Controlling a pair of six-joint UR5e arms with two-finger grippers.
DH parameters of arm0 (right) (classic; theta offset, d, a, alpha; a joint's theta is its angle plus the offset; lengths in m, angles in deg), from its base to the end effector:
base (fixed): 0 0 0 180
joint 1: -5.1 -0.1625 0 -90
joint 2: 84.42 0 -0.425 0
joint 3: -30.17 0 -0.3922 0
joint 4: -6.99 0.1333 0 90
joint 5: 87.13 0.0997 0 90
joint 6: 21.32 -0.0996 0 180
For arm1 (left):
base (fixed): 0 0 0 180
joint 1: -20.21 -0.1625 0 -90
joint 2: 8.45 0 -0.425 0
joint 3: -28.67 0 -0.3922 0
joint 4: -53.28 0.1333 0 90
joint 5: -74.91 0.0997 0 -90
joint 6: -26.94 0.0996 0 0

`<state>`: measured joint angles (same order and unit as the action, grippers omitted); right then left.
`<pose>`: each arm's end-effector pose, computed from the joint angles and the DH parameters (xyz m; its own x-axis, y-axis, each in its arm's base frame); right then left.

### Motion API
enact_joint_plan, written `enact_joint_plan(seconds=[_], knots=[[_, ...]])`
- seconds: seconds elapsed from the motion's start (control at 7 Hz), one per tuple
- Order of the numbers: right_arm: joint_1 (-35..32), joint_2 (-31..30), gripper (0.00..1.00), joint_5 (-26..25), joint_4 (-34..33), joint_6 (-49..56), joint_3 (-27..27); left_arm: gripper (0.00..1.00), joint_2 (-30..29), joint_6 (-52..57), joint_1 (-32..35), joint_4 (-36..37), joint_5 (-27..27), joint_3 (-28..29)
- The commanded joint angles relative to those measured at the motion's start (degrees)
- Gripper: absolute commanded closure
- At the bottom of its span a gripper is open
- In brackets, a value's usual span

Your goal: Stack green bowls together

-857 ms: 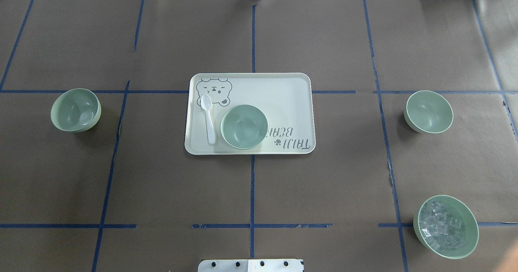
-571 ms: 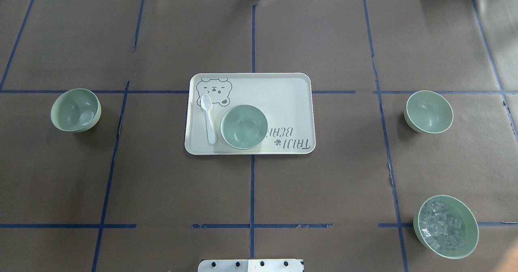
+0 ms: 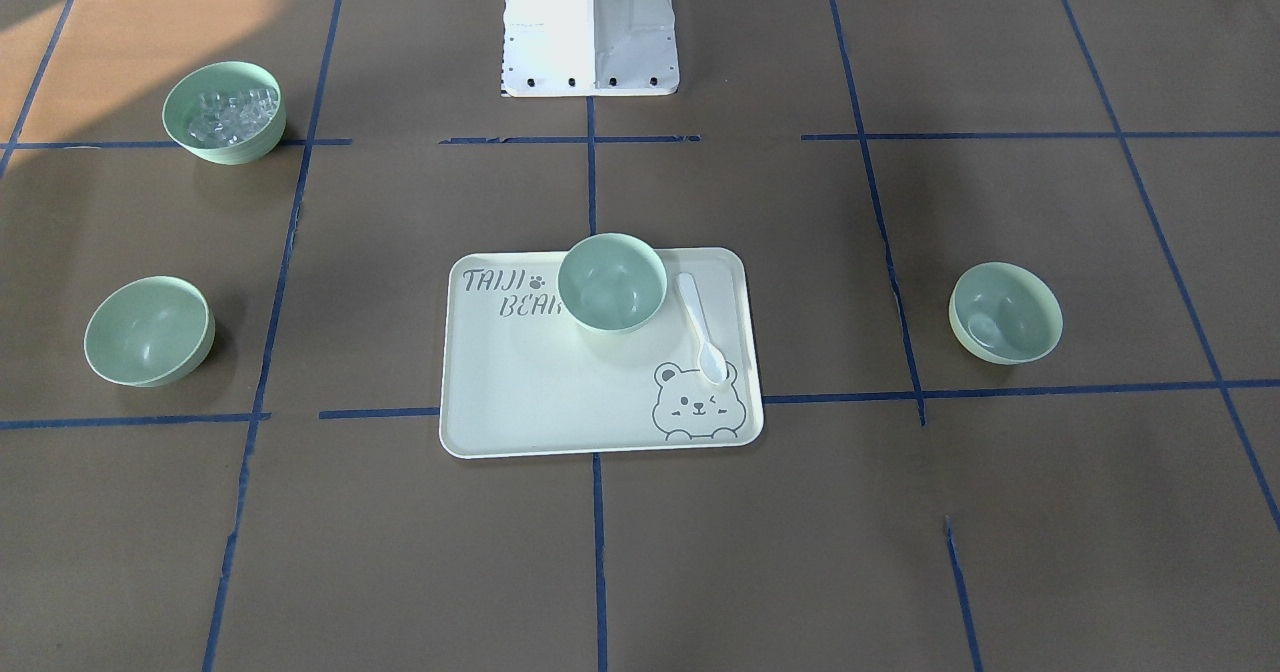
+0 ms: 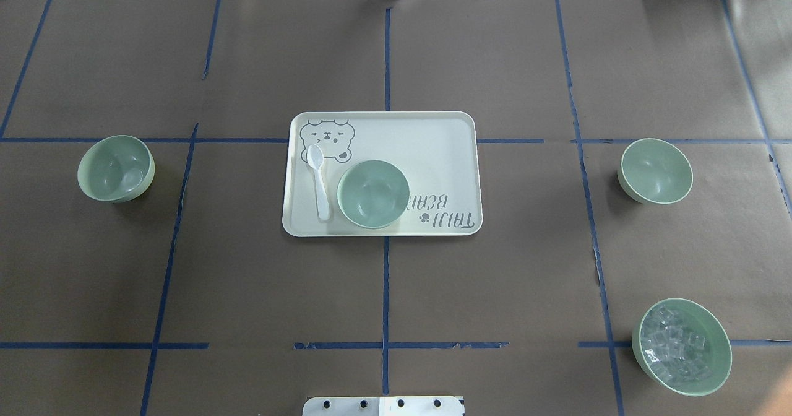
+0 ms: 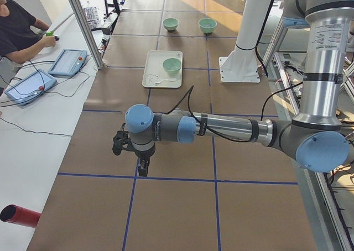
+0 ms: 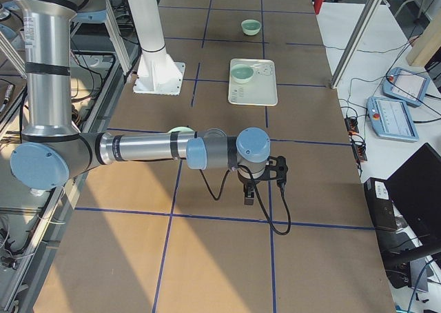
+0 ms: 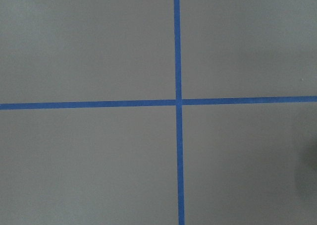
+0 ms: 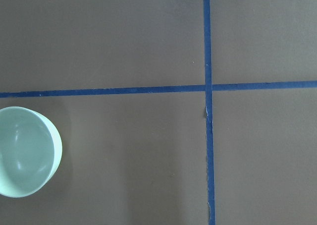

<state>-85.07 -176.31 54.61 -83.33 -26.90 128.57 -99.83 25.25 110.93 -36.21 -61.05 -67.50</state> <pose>0.0565 -0.4813 0.5934 0.6163 0.0142 0.7874 -0.0632 0.9975 0.0314 -0.0681 -0.5057 0.5923 0.6955 0.0501 -0.7167 0.0330 0.9943 0.1015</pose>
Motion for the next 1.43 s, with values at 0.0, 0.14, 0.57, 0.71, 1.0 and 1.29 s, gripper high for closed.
enact_joint_plan(seconds=[0.0, 0.14, 0.57, 0.71, 1.0, 1.29], knots=[[0.78, 1.19, 0.0, 0.38, 0.15, -1.09, -0.23, 0.0, 0.24, -9.85, -3.86, -9.85, -2.81, -0.86], [2.0, 1.19, 0.0, 0.11, 0.23, -2.93, -0.23, 0.0, 0.68, -18.18, -7.71, -17.22, -2.39, -0.77], [4.39, 1.63, 0.0, -0.33, 1.72, -3.82, -0.05, 0.0, 2.69, -39.88, -19.04, -34.99, 4.07, -0.94], [4.74, 1.63, 0.0, -0.33, 3.47, -7.04, -0.14, 0.0, 3.22, -46.67, -24.31, -39.05, 9.08, -0.68], [5.35, 1.63, 0.0, -0.42, 7.69, -12.14, -0.14, 0.0, 2.97, -53.3, -32.49, -39.62, 18.21, -0.15], [5.97, 1.63, 0.0, -0.41, 8.67, -12.44, -0.14, 0.01, 2.61, -54.21, -35.17, -42.85, 19.67, 2.9]])
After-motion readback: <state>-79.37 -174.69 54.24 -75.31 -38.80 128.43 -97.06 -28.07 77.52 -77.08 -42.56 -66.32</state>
